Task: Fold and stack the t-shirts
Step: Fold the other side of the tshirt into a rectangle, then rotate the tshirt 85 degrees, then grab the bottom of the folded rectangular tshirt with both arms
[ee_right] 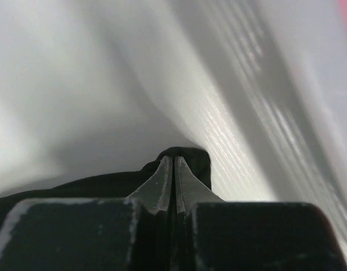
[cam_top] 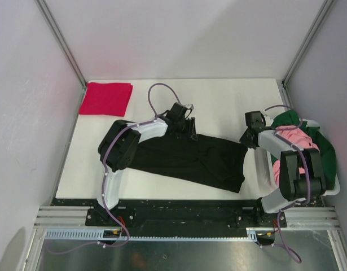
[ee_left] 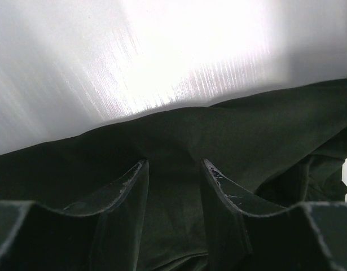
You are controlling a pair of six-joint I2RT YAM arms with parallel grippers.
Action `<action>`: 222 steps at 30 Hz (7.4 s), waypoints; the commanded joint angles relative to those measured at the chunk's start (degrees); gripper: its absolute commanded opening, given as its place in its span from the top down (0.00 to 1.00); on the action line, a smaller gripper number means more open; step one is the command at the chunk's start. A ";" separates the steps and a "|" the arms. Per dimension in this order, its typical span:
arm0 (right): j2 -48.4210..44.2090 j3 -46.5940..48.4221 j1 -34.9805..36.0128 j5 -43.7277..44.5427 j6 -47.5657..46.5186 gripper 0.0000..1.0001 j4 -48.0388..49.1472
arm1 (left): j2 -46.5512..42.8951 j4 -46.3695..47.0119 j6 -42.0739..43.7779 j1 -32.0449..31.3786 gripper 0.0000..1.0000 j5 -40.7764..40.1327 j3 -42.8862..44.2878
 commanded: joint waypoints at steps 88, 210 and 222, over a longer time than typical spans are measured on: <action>23.96 20.39 -1.48 -19.02 17.31 0.62 9.28 | -33.50 -6.13 5.77 6.93 0.46 -1.47 -21.04; 19.88 49.84 2.58 -13.50 -4.18 0.31 -12.71 | -12.56 -15.47 1.26 -14.04 0.60 1.61 -0.03; -6.68 9.24 8.02 -18.82 -0.40 0.46 -9.22 | -12.94 -15.46 4.13 -17.70 0.70 -0.32 -12.95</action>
